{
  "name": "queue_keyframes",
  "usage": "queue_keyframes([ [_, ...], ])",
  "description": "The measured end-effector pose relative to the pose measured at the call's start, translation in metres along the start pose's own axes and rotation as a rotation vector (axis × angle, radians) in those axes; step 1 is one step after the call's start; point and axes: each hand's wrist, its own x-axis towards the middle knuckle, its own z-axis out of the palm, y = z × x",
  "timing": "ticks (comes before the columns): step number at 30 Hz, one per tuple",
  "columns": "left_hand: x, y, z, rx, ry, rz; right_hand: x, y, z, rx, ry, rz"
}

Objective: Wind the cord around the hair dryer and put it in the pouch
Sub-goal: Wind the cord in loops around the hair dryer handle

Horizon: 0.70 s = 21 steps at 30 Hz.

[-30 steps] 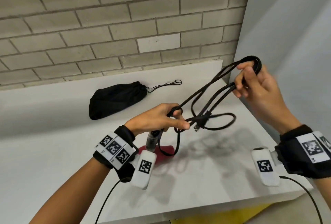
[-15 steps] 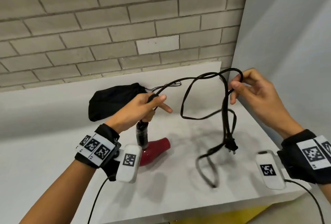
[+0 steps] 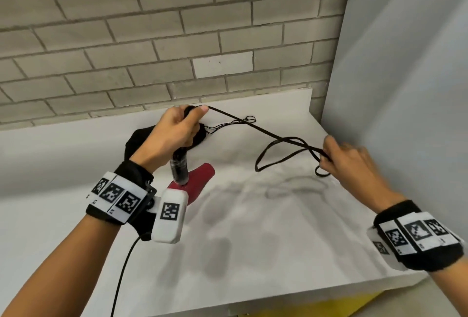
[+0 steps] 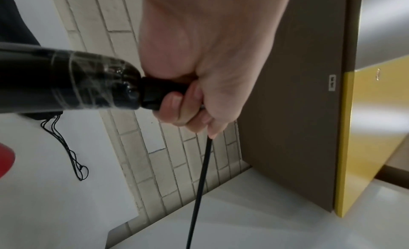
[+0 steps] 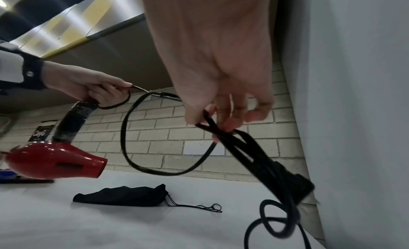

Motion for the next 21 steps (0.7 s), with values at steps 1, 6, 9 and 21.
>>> queue_keyframes([
  [1,0.000,0.000,-0.002,-0.022,0.014,0.002,-0.002,0.006,0.005,-0.094,0.011,0.011],
  [6,-0.002,-0.003,-0.043,-0.299,0.195,0.003,-0.038,0.053,0.027,-0.471,-0.457,0.367],
  [9,0.001,-0.004,-0.061,-0.282,0.233,0.026,-0.060,0.073,0.038,-0.447,-0.556,0.476],
  [21,0.004,-0.010,-0.101,-0.310,0.257,-0.003,-0.077,0.109,0.031,-0.171,-0.559,0.636],
])
